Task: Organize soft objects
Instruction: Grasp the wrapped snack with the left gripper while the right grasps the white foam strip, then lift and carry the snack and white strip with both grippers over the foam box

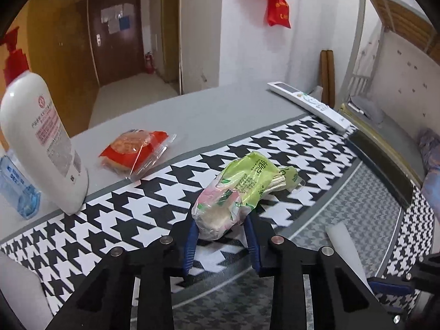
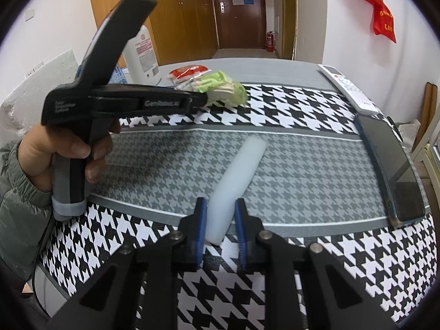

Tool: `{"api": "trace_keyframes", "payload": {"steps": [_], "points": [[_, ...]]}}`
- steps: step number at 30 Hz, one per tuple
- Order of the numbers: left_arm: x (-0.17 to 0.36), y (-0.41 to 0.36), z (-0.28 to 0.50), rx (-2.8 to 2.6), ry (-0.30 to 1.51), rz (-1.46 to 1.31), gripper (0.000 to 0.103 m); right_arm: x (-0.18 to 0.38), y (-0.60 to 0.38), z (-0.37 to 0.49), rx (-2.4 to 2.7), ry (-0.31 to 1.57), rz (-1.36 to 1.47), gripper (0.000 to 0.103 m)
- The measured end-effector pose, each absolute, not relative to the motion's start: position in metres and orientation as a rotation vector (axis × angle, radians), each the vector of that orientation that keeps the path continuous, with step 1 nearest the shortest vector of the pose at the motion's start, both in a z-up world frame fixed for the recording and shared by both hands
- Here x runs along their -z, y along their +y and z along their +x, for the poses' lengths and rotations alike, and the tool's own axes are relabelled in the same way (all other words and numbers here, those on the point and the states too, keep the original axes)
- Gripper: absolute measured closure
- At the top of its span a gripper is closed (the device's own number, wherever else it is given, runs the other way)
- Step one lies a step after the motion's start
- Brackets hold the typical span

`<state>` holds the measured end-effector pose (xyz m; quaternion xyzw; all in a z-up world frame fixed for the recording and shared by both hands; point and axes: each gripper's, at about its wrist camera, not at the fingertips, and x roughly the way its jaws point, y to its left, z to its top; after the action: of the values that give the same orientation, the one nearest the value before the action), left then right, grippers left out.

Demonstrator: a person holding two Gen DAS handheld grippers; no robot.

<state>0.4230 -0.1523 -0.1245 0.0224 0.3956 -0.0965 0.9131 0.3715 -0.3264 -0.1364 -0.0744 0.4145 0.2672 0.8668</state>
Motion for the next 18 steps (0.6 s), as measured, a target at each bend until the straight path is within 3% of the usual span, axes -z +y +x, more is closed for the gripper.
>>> {"api": "trace_keyframes", "payload": {"steps": [18], "points": [[0.094, -0.142, 0.377, 0.180, 0.733, 0.023, 0.070, 0.113, -0.330, 0.353, -0.531, 0.817, -0.159, 0.086]]}}
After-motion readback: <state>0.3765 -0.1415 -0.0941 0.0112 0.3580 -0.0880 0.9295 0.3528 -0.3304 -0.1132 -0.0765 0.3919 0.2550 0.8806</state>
